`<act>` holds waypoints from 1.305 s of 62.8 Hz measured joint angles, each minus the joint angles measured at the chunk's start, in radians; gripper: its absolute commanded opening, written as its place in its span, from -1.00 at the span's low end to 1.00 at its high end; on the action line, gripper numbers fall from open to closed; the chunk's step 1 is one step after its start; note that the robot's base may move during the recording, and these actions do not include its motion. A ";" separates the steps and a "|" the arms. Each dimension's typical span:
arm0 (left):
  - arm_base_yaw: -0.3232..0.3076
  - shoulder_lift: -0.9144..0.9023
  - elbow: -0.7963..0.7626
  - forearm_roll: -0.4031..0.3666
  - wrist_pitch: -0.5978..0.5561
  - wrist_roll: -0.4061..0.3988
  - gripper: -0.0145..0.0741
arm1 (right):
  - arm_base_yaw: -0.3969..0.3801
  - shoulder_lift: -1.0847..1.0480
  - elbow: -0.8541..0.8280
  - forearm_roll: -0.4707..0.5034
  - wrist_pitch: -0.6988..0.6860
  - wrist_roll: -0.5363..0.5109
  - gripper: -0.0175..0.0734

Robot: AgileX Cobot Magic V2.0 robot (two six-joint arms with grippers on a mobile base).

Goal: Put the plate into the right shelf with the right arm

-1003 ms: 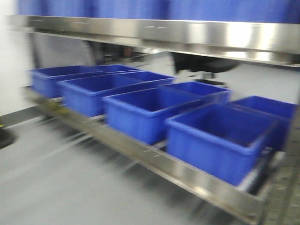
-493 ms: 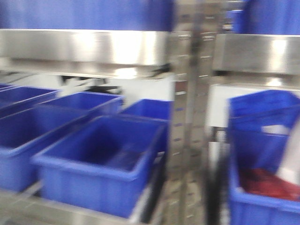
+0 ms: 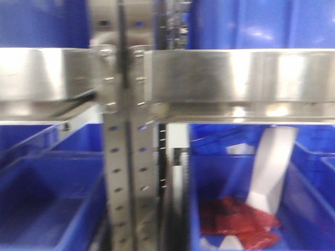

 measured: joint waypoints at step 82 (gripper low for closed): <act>0.050 0.000 0.000 0.000 0.000 0.000 -0.78 | 0.000 0.000 0.000 0.000 0.000 0.000 -0.50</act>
